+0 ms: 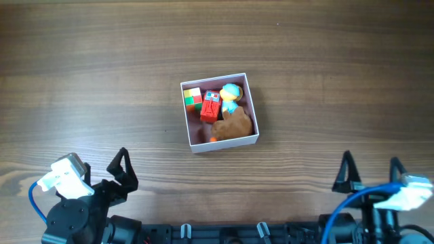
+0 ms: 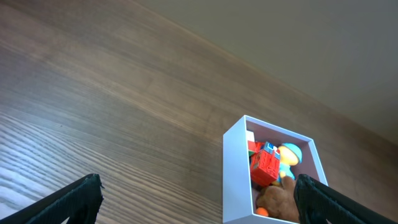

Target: Pack container

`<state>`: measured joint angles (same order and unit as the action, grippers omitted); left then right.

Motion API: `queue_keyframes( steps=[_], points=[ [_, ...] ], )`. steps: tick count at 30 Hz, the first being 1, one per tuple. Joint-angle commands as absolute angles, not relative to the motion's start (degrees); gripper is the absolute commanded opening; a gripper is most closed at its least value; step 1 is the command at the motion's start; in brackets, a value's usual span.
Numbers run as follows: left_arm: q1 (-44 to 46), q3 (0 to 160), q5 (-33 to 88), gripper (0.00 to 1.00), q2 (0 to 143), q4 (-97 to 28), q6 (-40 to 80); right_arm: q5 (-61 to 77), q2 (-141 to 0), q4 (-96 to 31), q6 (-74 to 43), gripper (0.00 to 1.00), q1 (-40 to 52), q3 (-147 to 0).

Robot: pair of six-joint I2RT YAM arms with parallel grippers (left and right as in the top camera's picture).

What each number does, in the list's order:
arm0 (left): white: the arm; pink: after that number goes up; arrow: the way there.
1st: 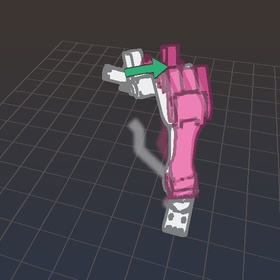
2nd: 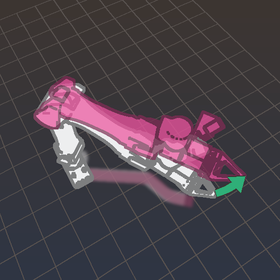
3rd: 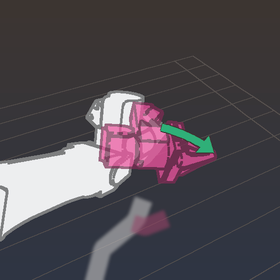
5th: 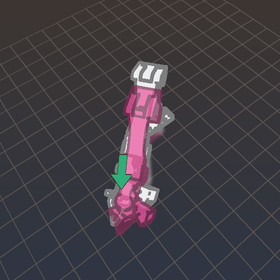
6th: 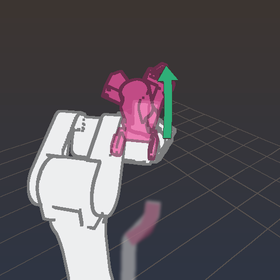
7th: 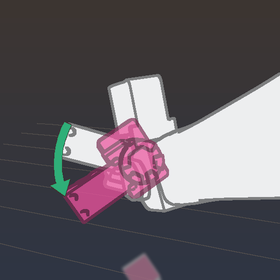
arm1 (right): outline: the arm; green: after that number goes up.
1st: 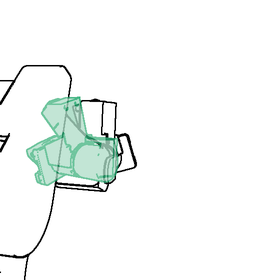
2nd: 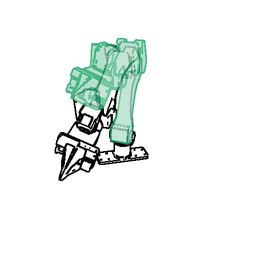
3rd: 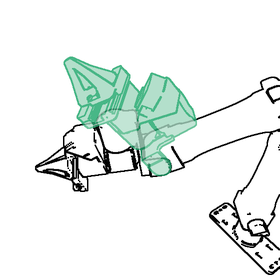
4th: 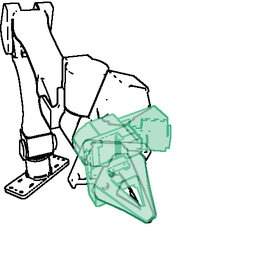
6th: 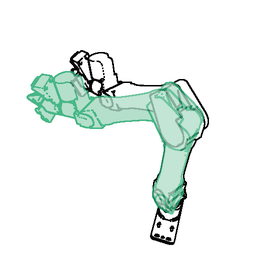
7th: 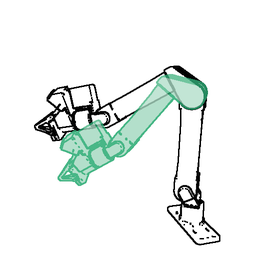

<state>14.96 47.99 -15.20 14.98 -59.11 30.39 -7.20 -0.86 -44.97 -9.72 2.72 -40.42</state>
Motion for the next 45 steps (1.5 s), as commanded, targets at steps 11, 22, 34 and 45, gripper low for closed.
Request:
queue_keyframes(
  steps=[11,22,34,45],
  points=[
    [15.27,47.57,-16.14,1.00,14.85,-58.98,31.14,-2.15,-0.21,11.94,-7.35,1.00,4.43,-1.85],
    [15.27,47.57,-16.14,1.00,14.85,-58.98,31.14,-1.19,-0.56,0.56,-9.08,1.00,4.45,-0.32],
    [15.27,47.57,-16.14,1.00,14.85,-58.98,31.14,-1.19,-0.80,0.56,-9.10,1.00,4.45,-0.32],
    [15.20,47.57,-16.60,1.00,14.83,-59.37,29.69,-1.19,-0.80,0.56,-9.08,1.00,4.45,-0.32]
  ],
)
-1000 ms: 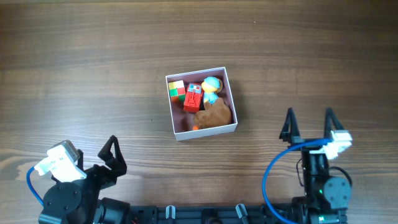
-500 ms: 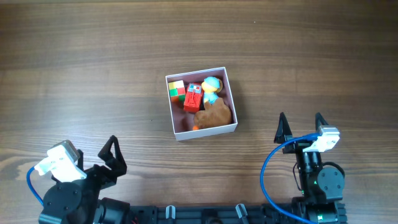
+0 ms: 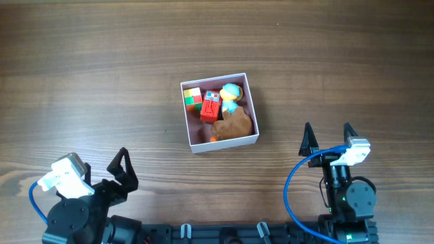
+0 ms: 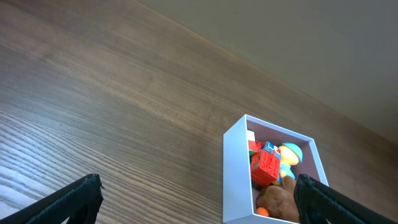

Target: Pack container

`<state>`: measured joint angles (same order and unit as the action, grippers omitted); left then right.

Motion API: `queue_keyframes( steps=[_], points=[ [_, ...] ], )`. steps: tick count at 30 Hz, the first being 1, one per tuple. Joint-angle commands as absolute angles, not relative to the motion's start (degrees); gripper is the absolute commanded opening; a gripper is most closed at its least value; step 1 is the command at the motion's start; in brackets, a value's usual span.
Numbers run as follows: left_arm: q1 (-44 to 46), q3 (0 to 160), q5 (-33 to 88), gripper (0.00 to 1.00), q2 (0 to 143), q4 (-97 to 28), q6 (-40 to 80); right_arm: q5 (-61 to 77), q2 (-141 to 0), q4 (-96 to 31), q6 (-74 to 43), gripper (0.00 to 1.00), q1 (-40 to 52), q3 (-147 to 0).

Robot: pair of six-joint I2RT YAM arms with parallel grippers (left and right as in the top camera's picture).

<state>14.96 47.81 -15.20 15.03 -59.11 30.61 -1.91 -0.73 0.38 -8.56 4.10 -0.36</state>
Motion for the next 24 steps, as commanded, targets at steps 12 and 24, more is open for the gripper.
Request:
queue_keyframes(
  steps=[12,24],
  points=[
    [-1.56,37.32,-0.45,1.00,7.25,-46.61,9.72,-1.19,-0.80,0.56,-9.10,1.00,4.45,-0.32],
    [-1.23,8.16,3.84,1.00,0.16,-5.21,9.78,-1.17,-0.80,0.56,-9.10,1.00,4.45,-0.30]
  ],
)
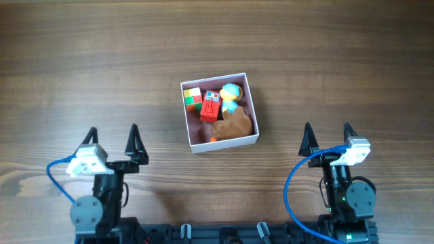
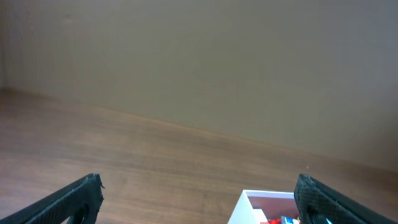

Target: Pack container

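A small white box (image 1: 192, 139) sits mid-table. Inside it lie a colour-block cube (image 1: 192, 97), a red brick toy (image 1: 210, 106), a blue-and-yellow figure (image 1: 230, 95) and a brown plush (image 1: 235, 124). My left gripper (image 1: 113, 139) stands open near the front edge, left of the box, with nothing between its fingers. My right gripper (image 1: 327, 135) stands open at the front right, also empty. The left wrist view shows the box's top corner (image 2: 261, 200) between the wide-apart fingertips (image 2: 78, 198).
Bare wooden tabletop (image 1: 102, 61) surrounds the box on all sides. A plain wall (image 2: 199, 56) rises beyond the table's far edge in the left wrist view. Blue cables loop beside both arm bases.
My left arm has swung from the front-left corner to a straight, upright pose closer to the box; its camera now looks level across the table. The right arm and box contents are unchanged.
Both arms first rested at the front corners, angled outward, with the box full of toys. Then the right arm stood straight at the front right. Now the left arm stands straight too, both grippers open and empty.
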`<state>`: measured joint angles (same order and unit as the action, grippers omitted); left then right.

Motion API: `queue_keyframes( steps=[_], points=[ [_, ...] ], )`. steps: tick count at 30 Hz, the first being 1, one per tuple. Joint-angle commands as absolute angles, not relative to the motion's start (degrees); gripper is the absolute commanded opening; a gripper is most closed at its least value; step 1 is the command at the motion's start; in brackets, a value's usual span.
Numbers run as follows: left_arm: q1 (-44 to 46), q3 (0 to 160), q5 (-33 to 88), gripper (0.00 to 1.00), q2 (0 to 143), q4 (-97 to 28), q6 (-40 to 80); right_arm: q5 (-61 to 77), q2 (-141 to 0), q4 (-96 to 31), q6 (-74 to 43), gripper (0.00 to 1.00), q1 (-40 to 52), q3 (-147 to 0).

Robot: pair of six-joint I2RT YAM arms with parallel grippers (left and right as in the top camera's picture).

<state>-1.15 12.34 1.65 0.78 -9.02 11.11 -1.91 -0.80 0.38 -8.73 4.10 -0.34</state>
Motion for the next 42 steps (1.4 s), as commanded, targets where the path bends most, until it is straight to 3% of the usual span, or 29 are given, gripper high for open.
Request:
queue_keyframes(
  steps=[1,6,42],
  points=[
    [-1.23,6.55,3.81,1.00,0.16,-3.66,9.78,-1.19,-0.80,0.56,-9.08,1.00,4.45,-0.32],
    [-0.49,0.32,6.15,1.00,0.16,-2.96,9.80,-1.19,-0.80,0.56,-9.08,1.00,4.45,-0.30],
    [0.25,0.32,5.96,1.00,0.32,-3.88,10.02,-1.19,-0.80,0.56,-9.10,1.00,4.45,-0.32]
  ],
)
